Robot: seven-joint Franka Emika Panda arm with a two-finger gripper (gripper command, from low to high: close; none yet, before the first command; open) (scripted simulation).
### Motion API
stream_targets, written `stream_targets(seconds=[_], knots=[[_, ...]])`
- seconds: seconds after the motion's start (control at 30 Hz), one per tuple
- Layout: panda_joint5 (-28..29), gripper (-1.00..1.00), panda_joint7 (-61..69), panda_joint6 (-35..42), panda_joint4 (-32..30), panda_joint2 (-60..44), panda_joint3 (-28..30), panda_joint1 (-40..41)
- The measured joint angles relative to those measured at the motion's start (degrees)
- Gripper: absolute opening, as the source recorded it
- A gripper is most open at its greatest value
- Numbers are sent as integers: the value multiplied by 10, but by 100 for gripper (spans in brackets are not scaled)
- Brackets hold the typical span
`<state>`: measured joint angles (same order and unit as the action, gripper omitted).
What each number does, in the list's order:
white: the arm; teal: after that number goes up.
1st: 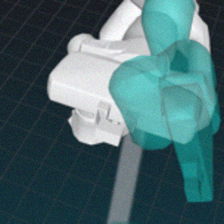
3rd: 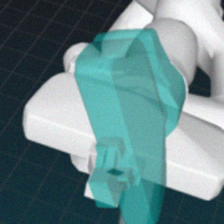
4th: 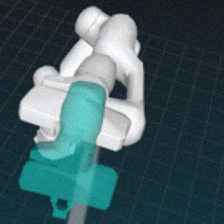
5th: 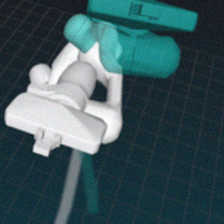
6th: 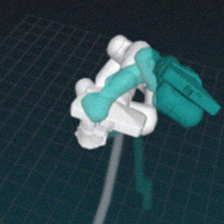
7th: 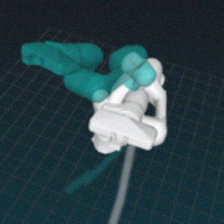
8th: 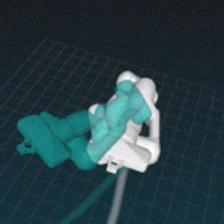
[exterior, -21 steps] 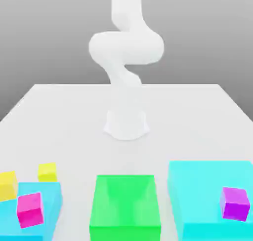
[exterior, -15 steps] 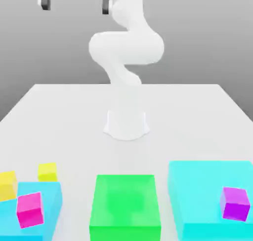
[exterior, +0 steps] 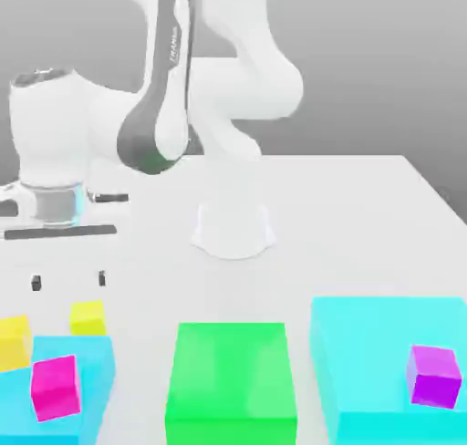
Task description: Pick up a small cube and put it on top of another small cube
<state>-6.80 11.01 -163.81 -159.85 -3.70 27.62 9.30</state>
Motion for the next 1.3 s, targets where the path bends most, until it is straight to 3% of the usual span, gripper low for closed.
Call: stream_targets(seconds=[0.17,0.2,0.43,0.57,0.67,1.13,1.27,1.3], knots=[[-140,0,113,-76,19,-106,-139,110],[-161,-100,130,-92,24,-126,-170,137],[-165,-100,133,-95,25,-131,-180,146],[-68,-100,59,-45,7,-62,-98,87],[18,-100,-10,2,0,-4,-75,82],[41,-100,-324,259,272,-19,-110,-17],[18,-100,-340,227,290,-71,-120,-19],[11,100,-336,210,288,-87,-123,-17]])
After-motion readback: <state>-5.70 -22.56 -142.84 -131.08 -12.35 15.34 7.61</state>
